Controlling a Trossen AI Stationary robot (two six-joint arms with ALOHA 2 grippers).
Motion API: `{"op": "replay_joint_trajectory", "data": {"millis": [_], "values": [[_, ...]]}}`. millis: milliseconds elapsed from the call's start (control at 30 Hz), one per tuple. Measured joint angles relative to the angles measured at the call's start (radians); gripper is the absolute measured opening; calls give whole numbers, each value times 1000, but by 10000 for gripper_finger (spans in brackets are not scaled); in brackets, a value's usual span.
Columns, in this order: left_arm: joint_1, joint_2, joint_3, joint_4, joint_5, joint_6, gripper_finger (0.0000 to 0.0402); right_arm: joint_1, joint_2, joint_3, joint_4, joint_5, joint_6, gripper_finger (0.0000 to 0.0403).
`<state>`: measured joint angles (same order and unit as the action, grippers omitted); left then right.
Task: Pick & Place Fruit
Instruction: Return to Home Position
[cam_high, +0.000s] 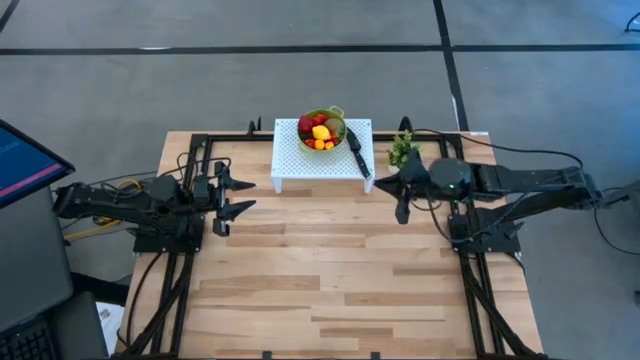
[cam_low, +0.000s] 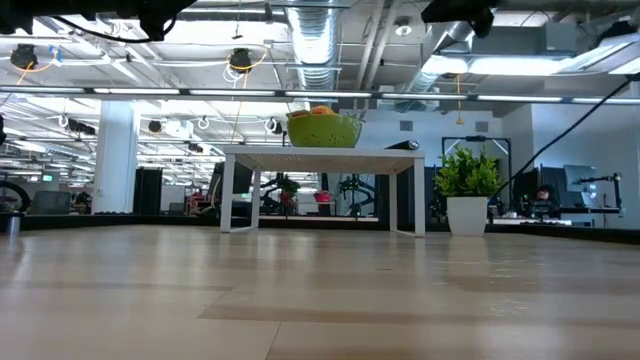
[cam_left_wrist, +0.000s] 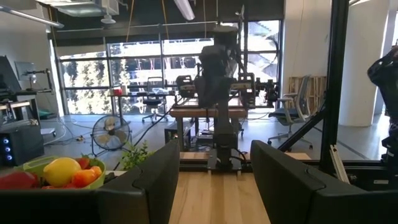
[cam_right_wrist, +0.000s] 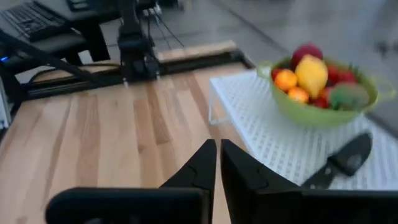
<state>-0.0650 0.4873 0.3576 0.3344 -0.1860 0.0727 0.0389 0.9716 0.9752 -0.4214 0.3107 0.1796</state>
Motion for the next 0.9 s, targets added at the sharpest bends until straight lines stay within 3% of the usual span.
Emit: {"op": "replay_joint_trajectory", "data": {"millis": [100,400,533,900], "values": [[0,0,0,5,0,0,191,1,-94,-147,177,-12,-107,16],[0,0,0,7,0,0,191,-1,-370,-623,639,-99,-216,15],[0,0,0,8,0,0,191,1,-447,-723,693,-149,-232,17],[0,0,0,14,0,0,191,-26,-684,-942,726,-154,-208,14]]}}
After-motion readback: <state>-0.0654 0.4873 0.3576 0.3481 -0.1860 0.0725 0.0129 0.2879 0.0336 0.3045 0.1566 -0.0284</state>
